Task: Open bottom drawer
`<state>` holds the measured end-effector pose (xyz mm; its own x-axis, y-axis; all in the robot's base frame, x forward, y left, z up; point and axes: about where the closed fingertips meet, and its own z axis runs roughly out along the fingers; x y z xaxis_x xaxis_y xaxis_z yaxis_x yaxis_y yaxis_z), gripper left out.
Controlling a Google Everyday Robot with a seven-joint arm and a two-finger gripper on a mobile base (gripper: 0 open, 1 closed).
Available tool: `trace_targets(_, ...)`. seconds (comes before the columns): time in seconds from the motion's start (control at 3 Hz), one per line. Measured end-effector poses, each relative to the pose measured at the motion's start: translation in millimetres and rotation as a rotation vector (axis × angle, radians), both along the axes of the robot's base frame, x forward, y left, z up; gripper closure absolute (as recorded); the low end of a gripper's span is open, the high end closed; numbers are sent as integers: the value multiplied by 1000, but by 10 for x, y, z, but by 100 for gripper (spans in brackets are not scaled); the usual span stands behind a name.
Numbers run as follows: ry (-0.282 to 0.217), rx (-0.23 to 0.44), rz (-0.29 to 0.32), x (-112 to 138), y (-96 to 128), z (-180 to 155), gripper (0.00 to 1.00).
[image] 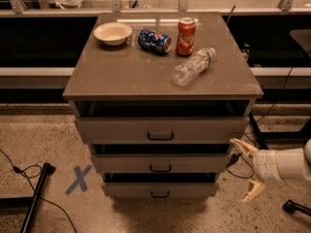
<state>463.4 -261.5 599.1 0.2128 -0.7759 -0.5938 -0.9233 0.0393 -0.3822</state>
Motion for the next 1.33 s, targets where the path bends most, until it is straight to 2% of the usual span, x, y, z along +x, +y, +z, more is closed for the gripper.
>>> trace_targets(0.33,63,23,-12,42,30,-291,0)
trace_targets(0.67,135,19,-37,9,173,-871,0)
trace_targets(1.0,113,-46,-91,-5,227,-1598,0)
trace_targets(1.33,111,-47,-93,4,226,-1598,0)
